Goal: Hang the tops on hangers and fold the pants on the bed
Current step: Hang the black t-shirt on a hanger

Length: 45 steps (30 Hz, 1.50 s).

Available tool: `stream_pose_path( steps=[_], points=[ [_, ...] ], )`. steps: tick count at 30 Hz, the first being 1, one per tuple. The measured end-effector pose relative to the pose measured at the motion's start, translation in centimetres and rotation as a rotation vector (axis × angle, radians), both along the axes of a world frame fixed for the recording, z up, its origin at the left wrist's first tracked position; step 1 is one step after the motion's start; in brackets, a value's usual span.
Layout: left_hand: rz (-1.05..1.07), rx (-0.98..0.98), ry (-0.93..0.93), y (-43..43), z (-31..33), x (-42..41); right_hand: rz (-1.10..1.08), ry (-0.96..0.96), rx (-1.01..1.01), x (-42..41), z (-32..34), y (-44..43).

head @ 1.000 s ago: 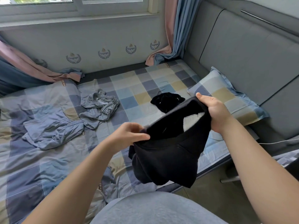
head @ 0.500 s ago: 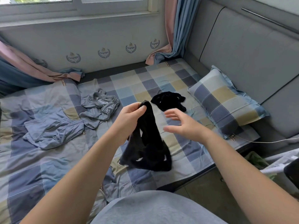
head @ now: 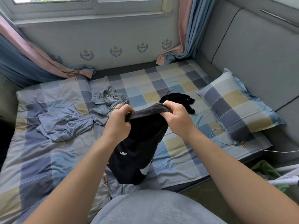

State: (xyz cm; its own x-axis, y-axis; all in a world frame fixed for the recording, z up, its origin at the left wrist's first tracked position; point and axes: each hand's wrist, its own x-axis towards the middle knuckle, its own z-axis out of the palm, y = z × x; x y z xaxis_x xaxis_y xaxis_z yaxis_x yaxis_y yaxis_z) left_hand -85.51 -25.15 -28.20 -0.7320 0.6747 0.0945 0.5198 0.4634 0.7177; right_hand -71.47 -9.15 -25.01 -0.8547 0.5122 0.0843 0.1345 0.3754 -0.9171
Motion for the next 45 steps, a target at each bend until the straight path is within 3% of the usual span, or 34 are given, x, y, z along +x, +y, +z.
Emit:
stream_pose_path(
  steps=[4, 7, 12, 15, 20, 24, 27, 32, 36, 42, 45],
  points=[
    [0.198, -0.144, -0.079, -1.8, -5.0, 0.1, -0.204, 0.097, -0.099, 1.4, 1.2, 1.8],
    [0.276, -0.188, -0.150, -1.9, -5.5, 0.2, -0.305, 0.061, -0.066, 2.8, 1.1, 3.2],
    [0.205, 0.074, -0.544, 0.6, -2.3, 0.5, -0.443, -0.134, 0.046, 5.9, -1.8, 5.0],
    [0.120, 0.176, -0.617, 1.9, 0.3, 1.6, -0.389, -0.338, 0.113, 7.5, -2.9, 5.5],
    [0.019, 0.244, -0.599, 3.6, 4.1, 3.5, -0.120, -0.583, 0.192, 7.1, -4.6, 2.9],
    [-0.058, 0.268, -0.525, 3.7, 6.0, 4.5, 0.113, -0.521, 0.121, 3.8, -6.1, -2.8],
    [-0.041, 0.233, -0.417, 2.6, 6.4, 3.6, -0.017, -0.379, 0.077, 2.3, -7.3, -5.1],
    [0.067, 0.045, -0.135, -0.8, 5.9, 0.1, -0.233, -0.424, 0.202, 3.1, -7.8, -4.8],
    [0.011, 0.001, 0.055, -3.6, 5.1, -2.3, -0.442, -0.386, 0.295, 4.4, -6.9, -5.0],
    [-0.077, 0.022, 0.115, -8.1, 5.4, -4.7, -0.716, -0.359, 0.367, 7.6, -3.4, -8.7],
    [-0.204, 0.035, 0.054, -10.0, 5.2, -4.9, -0.794, -0.270, 0.285, 9.6, -1.5, -12.0]
  ],
)
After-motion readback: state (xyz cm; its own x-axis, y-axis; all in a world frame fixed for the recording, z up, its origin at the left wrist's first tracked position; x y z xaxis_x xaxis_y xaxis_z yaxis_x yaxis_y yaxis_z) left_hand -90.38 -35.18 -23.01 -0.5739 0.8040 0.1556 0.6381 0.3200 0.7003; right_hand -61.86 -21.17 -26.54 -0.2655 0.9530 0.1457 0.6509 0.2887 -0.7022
